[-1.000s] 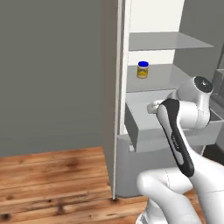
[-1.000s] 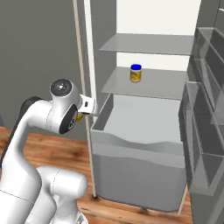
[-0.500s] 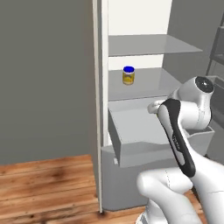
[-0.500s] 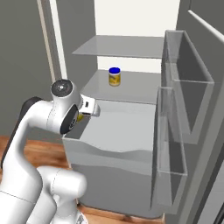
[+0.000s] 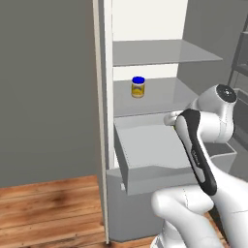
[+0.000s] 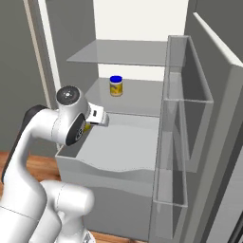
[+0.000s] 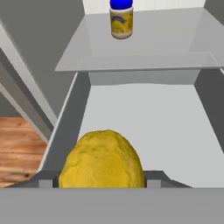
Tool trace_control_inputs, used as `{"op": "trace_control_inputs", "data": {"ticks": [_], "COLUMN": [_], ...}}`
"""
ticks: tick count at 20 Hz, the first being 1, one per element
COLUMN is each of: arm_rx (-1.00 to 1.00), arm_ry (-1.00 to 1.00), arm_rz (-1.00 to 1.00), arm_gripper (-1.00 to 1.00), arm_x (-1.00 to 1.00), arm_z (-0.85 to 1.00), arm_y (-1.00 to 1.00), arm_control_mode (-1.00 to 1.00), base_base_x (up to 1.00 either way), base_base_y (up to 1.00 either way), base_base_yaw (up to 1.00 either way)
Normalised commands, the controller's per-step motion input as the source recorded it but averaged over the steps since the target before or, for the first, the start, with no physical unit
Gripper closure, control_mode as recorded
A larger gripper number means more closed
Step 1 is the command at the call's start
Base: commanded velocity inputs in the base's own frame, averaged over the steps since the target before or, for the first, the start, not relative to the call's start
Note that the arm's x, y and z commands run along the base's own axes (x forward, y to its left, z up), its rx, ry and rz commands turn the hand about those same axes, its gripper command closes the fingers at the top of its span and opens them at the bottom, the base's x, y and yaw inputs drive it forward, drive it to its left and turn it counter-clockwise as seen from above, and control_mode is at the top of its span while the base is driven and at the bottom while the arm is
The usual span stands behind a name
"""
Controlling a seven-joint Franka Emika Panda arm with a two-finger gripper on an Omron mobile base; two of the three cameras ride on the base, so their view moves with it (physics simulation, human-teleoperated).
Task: Place the lemons inside the fridge drawer. Close the drawer after placing the vegetables.
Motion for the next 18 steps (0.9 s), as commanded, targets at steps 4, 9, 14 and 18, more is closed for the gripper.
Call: {"op": "trace_control_inputs", "data": {"ticks": [4, 9, 14, 18], "arm_rx": [0.00, -0.01, 0.00, -0.02], "arm_ry": [0.10, 0.20, 0.17, 0.20], "arm_rz": [0.00, 0.00, 0.00, 0.00], "arm_gripper": [1.00, 1.00, 1.00, 1.00], "arm_x": [0.39, 0.64, 0.55, 0.31], "arm_z": [-0.22, -0.48, -0.49, -0.64], "arm_y": [0.00, 0.00, 0.00, 0.00], "arm_control_mode": [-1.00, -1.00, -1.00, -1.00], "base_base_x": [0.00, 0.00, 0.00, 0.00], "base_base_y": [0.00, 0.00, 0.00, 0.00], "base_base_yaw": [0.00, 0.00, 0.00, 0.00]}}
